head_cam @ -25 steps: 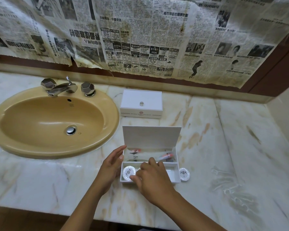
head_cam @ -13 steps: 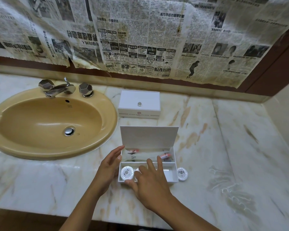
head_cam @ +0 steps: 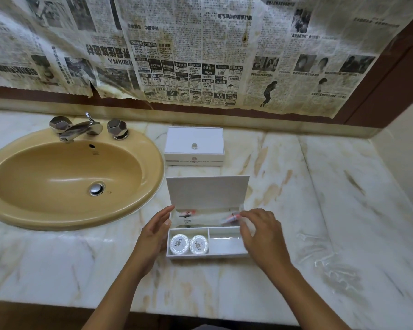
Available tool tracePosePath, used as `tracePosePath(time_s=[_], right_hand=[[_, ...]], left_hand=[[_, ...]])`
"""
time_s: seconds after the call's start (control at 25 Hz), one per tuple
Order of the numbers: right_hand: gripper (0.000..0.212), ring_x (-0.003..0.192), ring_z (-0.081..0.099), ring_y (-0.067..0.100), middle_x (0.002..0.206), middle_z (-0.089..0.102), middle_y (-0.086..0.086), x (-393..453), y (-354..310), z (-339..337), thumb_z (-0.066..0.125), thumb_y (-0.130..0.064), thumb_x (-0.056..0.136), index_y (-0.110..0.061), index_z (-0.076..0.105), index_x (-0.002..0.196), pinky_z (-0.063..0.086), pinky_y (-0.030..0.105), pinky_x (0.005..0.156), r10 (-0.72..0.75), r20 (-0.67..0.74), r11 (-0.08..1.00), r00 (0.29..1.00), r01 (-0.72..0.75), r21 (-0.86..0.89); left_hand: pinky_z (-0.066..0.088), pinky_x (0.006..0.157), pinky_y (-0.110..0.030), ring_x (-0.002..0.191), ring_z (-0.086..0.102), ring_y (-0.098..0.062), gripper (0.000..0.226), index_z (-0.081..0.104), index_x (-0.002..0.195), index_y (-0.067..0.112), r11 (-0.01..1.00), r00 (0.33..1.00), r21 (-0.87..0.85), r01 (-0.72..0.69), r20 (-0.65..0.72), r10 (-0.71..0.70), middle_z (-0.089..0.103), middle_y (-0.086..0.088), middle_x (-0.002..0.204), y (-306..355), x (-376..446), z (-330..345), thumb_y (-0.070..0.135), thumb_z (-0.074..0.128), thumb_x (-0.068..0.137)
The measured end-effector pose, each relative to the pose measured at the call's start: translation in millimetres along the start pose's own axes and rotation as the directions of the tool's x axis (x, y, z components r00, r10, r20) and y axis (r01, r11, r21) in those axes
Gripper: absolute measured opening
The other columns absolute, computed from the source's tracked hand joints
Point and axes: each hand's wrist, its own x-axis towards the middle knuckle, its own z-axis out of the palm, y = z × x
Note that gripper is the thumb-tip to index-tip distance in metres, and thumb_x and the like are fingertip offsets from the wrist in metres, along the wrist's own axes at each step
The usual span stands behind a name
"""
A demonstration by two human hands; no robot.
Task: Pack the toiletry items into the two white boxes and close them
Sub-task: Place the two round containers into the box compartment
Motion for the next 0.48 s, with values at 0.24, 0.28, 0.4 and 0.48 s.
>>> tracePosePath(time_s=[0.24,0.28,0.4,0.48], right_hand=[[0.041,0.114,0.047,0.020,0.124,0.055,-0.002,-17,41,-6,0.062,-0.026,0.085,-0.023,0.056,0.125,0.035,0.031,0.092,0.280,0.338,0.958,0.899,-0.240,-0.155],[0.044,0.116,0.046,0.019,0.125,0.053,-0.003,-18,42,-5,0.062,-0.029,0.084,-0.025,0.053,0.127,0.034,0.030,0.092,0.286,0.373,0.956,0.883,-0.237,-0.171],[0.046,0.115,0.046,0.019,0.123,0.052,-0.004,-19,43,-1,0.062,-0.030,0.082,-0.027,0.052,0.127,0.034,0.030,0.091,0.303,0.395,0.951,0.867,-0.252,-0.177],[0.044,0.113,0.046,0.018,0.120,0.053,-0.005,-21,44,2,0.060,-0.029,0.082,-0.029,0.052,0.125,0.033,0.029,0.089,0.301,0.397,0.951,0.867,-0.241,-0.195]], left_hand=[[0.049,0.104,-0.039,0.132,0.055,-0.013,0.032,0.064,0.125,0.051,1.000,1.000,0.017,0.004,-0.003,-0.003,0.062,0.022,0.133,-1,0,1,0.029,0.052,0.104],[0.049,0.102,-0.037,0.133,0.054,-0.013,0.032,0.063,0.126,0.051,1.000,1.000,0.021,0.006,-0.001,-0.006,0.060,0.019,0.137,-1,1,0,0.030,0.052,0.104],[0.048,0.105,-0.039,0.136,0.051,-0.014,0.033,0.062,0.127,0.051,0.999,1.000,0.031,0.015,-0.002,-0.015,0.059,0.014,0.141,-1,1,0,0.031,0.052,0.103],[0.045,0.110,-0.047,0.137,0.051,-0.017,0.032,0.062,0.127,0.052,0.999,1.000,0.038,0.014,0.002,-0.014,0.059,0.011,0.141,-2,2,0,0.032,0.052,0.103]])
